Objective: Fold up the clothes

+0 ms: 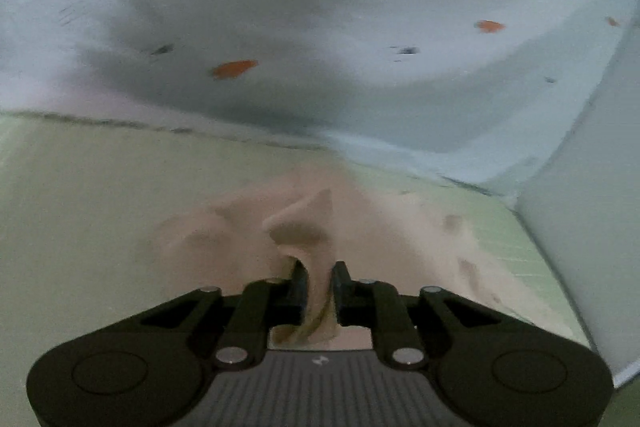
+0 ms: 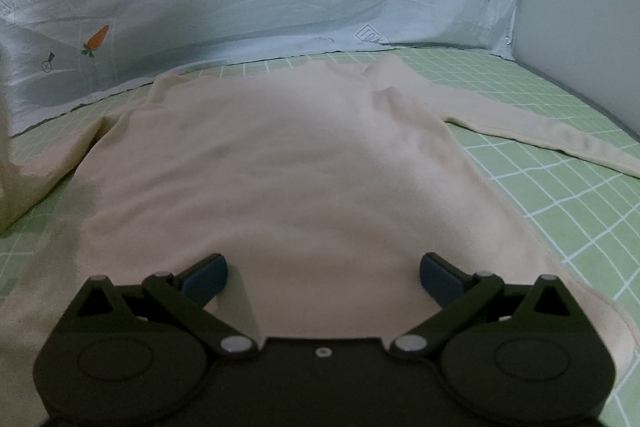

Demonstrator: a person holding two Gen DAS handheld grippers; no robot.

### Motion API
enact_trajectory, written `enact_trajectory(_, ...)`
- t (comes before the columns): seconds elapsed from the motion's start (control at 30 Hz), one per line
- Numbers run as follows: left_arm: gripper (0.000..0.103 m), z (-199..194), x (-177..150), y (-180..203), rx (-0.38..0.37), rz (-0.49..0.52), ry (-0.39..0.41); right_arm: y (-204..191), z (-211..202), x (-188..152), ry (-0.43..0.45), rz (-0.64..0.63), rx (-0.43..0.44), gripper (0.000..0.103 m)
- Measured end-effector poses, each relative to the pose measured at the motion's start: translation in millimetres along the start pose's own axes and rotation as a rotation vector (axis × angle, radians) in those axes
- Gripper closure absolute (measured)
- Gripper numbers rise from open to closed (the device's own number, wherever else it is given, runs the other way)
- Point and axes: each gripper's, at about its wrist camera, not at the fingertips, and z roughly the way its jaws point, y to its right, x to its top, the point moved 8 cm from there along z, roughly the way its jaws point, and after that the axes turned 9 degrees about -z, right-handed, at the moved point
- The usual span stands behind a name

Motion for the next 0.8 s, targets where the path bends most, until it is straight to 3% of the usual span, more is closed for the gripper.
enact_trajectory(0.07, 0.04, 8.2, -9.9, 4.1, 0.043, 0.045, -0.026, -0.3, 0.1, 0.0, 0.0, 0.001, 0.001, 0.0)
enact_trajectory(0.2, 0.033, 23.7, -34.4, -8.0, 0.158, 0.06, -0.118, -0.2, 0.3, 0.2, 0.001, 0.004, 0.005, 0.0)
enact_trajectory(0.37, 0.033, 33.5, -62.2, -24.4, 0.278, 0.035, -0.226, 0.2, 1.3, 3.3, -0.026, -0.003, 0.031, 0.0)
enact_trajectory(0.5, 0.03, 36.9, -80.6, -32.9, 0.347, 0.003, -0.289, -5.5, 2.4, 17.7, -0.1, -0.119, 0.097, 0.0)
enact_trajectory(0.6, 0.029, 37.7, -94.3, -30.1, 0.37, -0.013, -0.313, -2.1, -7.5, 38.2, -0.037, -0.097, 0.086, 0.0)
enact_trajectory(0.73, 0.029, 33.2, -118.8, -28.7, 0.418, -0.009, -0.355, -13.5, -3.7, 54.9, -0.022, -0.144, 0.165, 0.0)
enact_trajectory(0.8, 0.027, 31.3, -128.5, -29.2, 0.458, -0.026, -0.355, -23.0, 4.5, 60.7, -0.028, -0.175, 0.23, 0.007)
